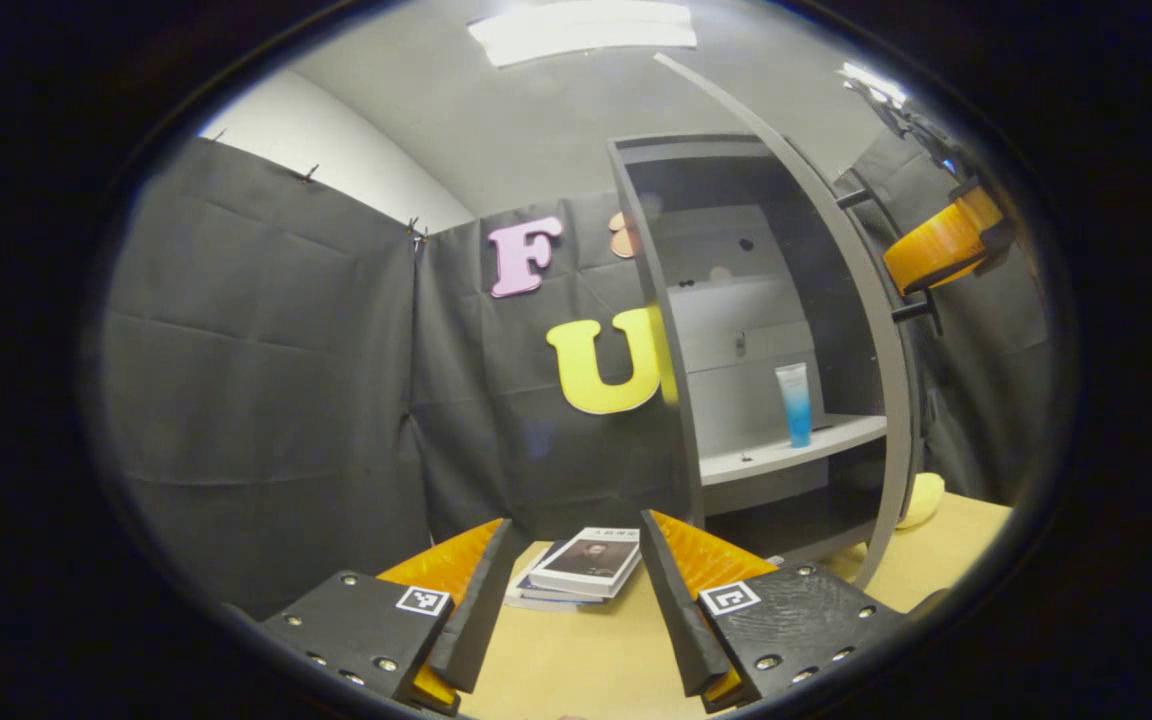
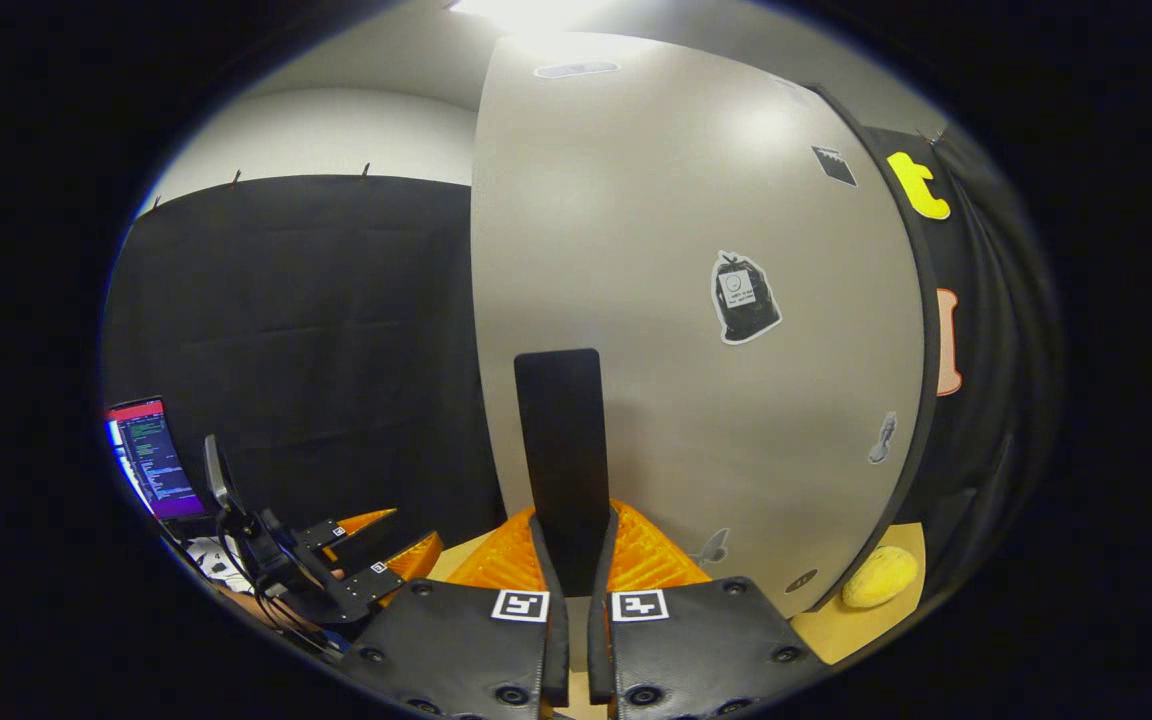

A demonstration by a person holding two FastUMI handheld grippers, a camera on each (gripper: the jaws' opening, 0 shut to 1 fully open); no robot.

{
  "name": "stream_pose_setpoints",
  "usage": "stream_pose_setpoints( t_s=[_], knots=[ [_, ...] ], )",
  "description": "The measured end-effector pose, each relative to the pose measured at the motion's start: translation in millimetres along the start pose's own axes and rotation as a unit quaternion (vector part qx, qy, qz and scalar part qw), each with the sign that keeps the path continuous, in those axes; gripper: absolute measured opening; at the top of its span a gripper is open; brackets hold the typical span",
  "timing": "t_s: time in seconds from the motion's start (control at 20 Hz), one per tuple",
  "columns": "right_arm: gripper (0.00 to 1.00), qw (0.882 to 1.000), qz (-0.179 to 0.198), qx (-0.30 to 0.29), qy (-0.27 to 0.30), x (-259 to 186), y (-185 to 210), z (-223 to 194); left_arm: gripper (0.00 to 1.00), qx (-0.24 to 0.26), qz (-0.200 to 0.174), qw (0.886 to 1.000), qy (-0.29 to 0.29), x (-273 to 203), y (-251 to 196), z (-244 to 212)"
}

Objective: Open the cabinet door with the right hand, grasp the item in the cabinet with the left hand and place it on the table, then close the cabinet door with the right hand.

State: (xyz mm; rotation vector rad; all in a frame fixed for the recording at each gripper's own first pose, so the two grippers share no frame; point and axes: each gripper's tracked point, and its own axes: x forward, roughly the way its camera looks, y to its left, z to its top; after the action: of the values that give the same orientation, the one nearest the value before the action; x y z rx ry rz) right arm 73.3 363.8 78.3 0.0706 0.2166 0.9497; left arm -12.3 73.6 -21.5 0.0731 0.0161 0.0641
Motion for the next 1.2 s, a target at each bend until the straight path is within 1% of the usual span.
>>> stream_pose_setpoints(
  t_s=[0.05, 0.1, 0.15, 0.2, 0.25, 0.3, 0.35, 0.6, 0.85, 0.9, 0.95, 1.0, 1.05, 1.1, 1.15, 1.2],
  knots=[
    [0.09, 1.000, -0.002, -0.005, -0.001, -4, -1, 0, 0.76, 0.000, -0.004, 1.000, -0.002, 1, -5, 1],
    [0.09, 1.000, -0.004, -0.008, -0.002, -9, 0, -1, 0.75, 0.000, -0.009, 1.000, -0.003, 0, -9, 2],
    [0.06, 1.000, -0.006, -0.008, -0.002, -13, 0, -1, 0.75, 0.000, -0.012, 1.000, -0.003, -1, -13, 2],
    [0.06, 1.000, -0.008, -0.009, -0.003, -17, -1, -1, 0.76, -0.002, -0.016, 1.000, -0.004, -1, -17, 3],
    [0.09, 1.000, -0.009, -0.010, -0.004, -22, -2, -2, 0.76, -0.003, -0.019, 1.000, -0.004, -1, -21, 4],
    [0.09, 1.000, -0.011, -0.012, -0.005, -25, -5, -3, 0.75, -0.005, -0.024, 1.000, -0.004, 0, -27, 5],
    [0.07, 1.000, -0.014, -0.015, -0.006, -30, -6, -3, 0.75, -0.006, -0.027, 1.000, -0.005, 1, -32, 5],
    [0.07, 0.999, -0.033, -0.019, -0.007, -49, -15, -7, 0.76, -0.009, -0.054, 0.998, -0.008, 4, -62, 10],
    [0.06, 0.998, -0.064, -0.025, -0.010, -70, -29, -8, 0.76, -0.014, -0.081, 0.997, -0.012, 3, -93, 14],
    [0.09, 0.997, -0.070, -0.021, -0.011, -75, -31, -9, 0.75, -0.014, -0.086, 0.996, -0.012, 3, -98, 15],
    [0.06, 0.997, -0.075, -0.017, -0.011, -81, -34, -10, 0.75, -0.014, -0.090, 0.996, -0.013, 1, -102, 15],
    [0.09, 0.996, -0.083, -0.015, -0.012, -84, -37, -10, 0.75, -0.015, -0.093, 0.995, -0.014, 1, -106, 16],
    [0.09, 0.996, -0.092, -0.016, -0.013, -90, -40, -11, 0.75, -0.017, -0.096, 0.995, -0.015, 0, -109, 17],
    [0.06, 0.995, -0.101, -0.018, -0.014, -94, -43, -11, 0.76, -0.019, -0.100, 0.995, -0.016, -1, -112, 18],
    [0.09, 0.993, -0.112, -0.019, -0.014, -99, -46, -12, 0.76, -0.019, -0.103, 0.994, -0.016, -2, -116, 18],
    [0.09, 0.992, -0.122, -0.020, -0.015, -100, -49, -11, 0.76, -0.019, -0.105, 0.994, -0.016, -4, -118, 18]
  ],
)
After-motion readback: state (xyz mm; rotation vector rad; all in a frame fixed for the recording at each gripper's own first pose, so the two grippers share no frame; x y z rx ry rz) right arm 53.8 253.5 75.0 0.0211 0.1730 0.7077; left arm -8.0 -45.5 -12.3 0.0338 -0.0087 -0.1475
